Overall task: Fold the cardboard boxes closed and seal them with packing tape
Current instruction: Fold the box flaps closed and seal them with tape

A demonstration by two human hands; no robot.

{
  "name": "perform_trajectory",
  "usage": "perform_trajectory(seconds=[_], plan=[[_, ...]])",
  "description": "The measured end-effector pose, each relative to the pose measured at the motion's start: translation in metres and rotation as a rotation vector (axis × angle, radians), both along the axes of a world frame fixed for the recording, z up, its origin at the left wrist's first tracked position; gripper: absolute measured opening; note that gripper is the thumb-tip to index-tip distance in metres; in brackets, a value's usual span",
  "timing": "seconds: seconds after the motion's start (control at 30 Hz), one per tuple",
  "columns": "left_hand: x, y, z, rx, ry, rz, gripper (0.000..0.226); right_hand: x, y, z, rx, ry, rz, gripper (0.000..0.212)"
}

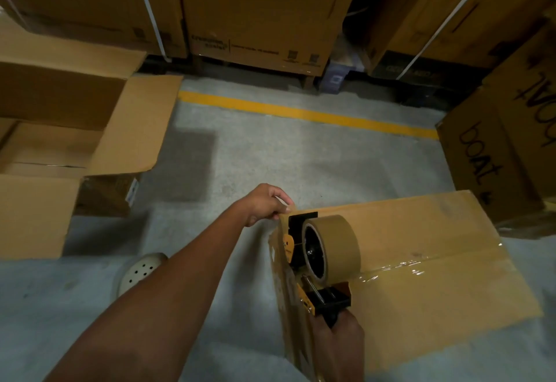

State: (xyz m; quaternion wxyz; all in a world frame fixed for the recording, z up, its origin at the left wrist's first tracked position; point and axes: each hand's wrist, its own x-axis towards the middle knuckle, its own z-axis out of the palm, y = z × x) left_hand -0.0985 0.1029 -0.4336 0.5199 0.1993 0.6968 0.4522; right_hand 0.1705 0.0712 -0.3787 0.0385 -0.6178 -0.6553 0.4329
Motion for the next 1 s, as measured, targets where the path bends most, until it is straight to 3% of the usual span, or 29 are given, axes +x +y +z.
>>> perform_trajectory(seconds=[0.1, 0.2, 0.3, 0.37, 0.53, 0.67, 0.73, 0.83, 0.9, 1.0], plan=[[0.005, 0.003, -0.002, -0.084, 0.066, 0.021, 0.012, -0.002, 0.000, 0.001, -0.024, -0.017, -0.020, 0.028], [0.015, 0.007, -0.010, -0.249, 0.413, -0.032, 0.013, -0.002, 0.001, 0.001, -0.031, -0.035, -0.009, 0.020], [0.019, 0.017, 0.001, -0.162, 0.619, 0.221, 0.004, -0.003, 0.002, 0.000, -0.049, -0.041, 0.019, 0.016], [0.013, 0.023, 0.012, -0.083, 0.588, 0.257, 0.010, -0.003, 0.001, 0.001, -0.055, -0.036, 0.028, 0.020], [0.016, 0.025, 0.023, -0.270, 0.559, -0.184, 0.023, 0.000, 0.000, -0.005, -0.028, -0.058, 0.037, 0.020], [0.022, 0.027, 0.022, -0.319, 0.614, -0.196, 0.034, 0.000, 0.000, -0.004, -0.022, -0.048, 0.034, 0.014], [0.022, 0.027, 0.028, -0.305, 0.588, -0.199, 0.035, -0.002, -0.001, -0.003, -0.020, -0.056, 0.037, 0.023], [0.018, 0.024, 0.031, -0.290, 0.525, -0.294, 0.021, -0.004, -0.003, -0.001, -0.015, -0.048, 0.033, 0.033], [0.014, 0.022, 0.023, -0.258, 0.453, -0.262, 0.005, -0.004, -0.004, 0.003, -0.016, -0.044, 0.042, 0.026], [0.017, 0.015, 0.017, -0.213, 0.405, -0.130, 0.017, -0.001, -0.004, 0.005, -0.007, -0.061, 0.075, 0.011]])
